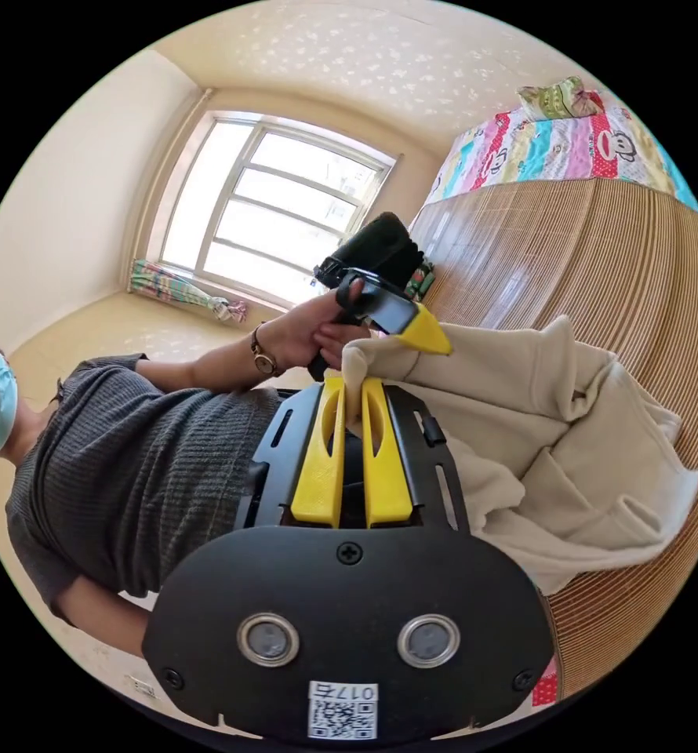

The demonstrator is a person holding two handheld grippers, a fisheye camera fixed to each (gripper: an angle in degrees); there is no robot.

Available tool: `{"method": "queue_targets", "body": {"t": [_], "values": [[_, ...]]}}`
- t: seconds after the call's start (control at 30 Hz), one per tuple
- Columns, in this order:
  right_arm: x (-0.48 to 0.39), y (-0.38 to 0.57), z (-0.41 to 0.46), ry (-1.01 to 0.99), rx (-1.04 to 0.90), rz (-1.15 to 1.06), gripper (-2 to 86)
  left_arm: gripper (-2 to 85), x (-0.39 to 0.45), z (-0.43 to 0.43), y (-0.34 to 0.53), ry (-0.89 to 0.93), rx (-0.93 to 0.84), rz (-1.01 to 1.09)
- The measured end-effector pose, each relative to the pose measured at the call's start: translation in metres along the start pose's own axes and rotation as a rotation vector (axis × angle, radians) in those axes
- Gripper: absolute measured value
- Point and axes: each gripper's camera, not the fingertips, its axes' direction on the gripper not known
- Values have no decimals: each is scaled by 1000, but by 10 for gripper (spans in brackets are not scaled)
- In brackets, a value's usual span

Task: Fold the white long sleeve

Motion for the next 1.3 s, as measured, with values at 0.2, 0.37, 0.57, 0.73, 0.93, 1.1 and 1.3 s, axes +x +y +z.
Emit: {"method": "queue_targets", "body": {"t": [0.2,0.37,0.57,0.73,0.93,1.1,1.3], "values": [[-39,3,-14,-109,50,-98,24,95,-41,-41,62,271,122,317],[-124,-18,-25,-304,170,-341,23,63,9,-99,140,449,191,928],[-247,-24,-14,-262,134,-696,20,42,78,-168,266,825,159,1659],[-276,1,-46,-66,208,-774,15,28,109,-215,384,674,181,1946],[-247,23,-92,80,372,-595,15,17,46,-260,441,1225,331,2089],[-201,24,-97,226,339,-371,50,8,-16,-250,431,1711,365,1960],[-161,20,-80,41,300,-299,148,4,-37,-202,446,1712,288,1824]]}}
